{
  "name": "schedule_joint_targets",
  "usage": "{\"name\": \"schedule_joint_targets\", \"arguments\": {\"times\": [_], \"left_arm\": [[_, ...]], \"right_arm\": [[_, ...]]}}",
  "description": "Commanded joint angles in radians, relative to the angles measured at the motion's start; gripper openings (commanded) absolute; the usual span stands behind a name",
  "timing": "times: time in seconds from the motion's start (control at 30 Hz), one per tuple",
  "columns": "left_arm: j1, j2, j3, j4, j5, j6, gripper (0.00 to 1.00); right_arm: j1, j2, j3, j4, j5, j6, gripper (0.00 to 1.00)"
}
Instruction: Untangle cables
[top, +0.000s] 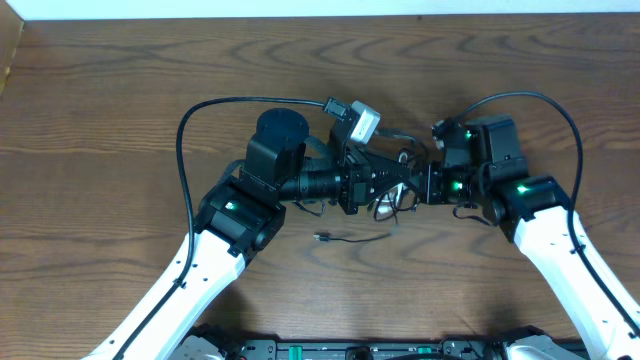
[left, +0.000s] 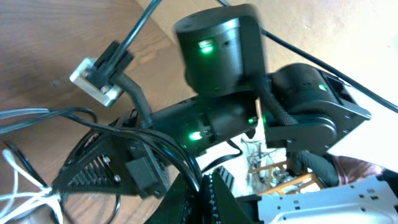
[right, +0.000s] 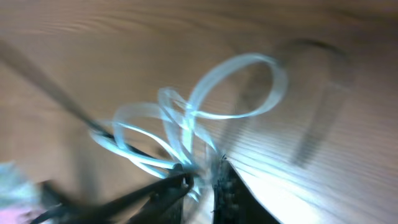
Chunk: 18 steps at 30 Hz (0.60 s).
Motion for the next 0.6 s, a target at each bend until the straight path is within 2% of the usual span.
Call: {"name": "schedule_joint_targets", "arguments": {"times": [0.0, 0.07, 0.17, 0.27, 0.33, 0.47, 0.57], "left_arm": [[0.037, -0.024, 0.025, -0.064, 0.028, 0.048, 0.08], [0.073, -0.034, 0.025, -0.168, -0.043, 0.094, 0.07], [0.135, -0.062, 0.025, -0.3, -0.133, 0.167, 0.07], [0.238, -0.115, 0.025, -0.375, -0.145, 0.187, 0.08], [0.289, -0.146, 0.025, -0.389, -0.138, 0.186, 0.07], [0.337, -0.198, 0.025, -0.354, -0.018, 0.181, 0.08], [0.328, -0.201, 0.025, -0.287, 0.055, 0.142, 0.08]], "right_arm": [[0.002, 0.034, 0.005, -0.093, 0.389, 0.089, 0.18], [0.0, 0.066, 0.005, -0.177, 0.576, 0.156, 0.17], [-0.009, 0.101, 0.005, -0.235, 0.673, 0.209, 0.17], [-0.032, 0.126, 0.005, -0.24, 0.672, 0.226, 0.17], [-0.042, 0.126, 0.005, -0.217, 0.621, 0.224, 0.2], [-0.043, 0.126, 0.005, -0.073, 0.218, 0.027, 0.36], [-0.037, 0.126, 0.005, 0.071, -0.292, -0.166, 0.51]]}}
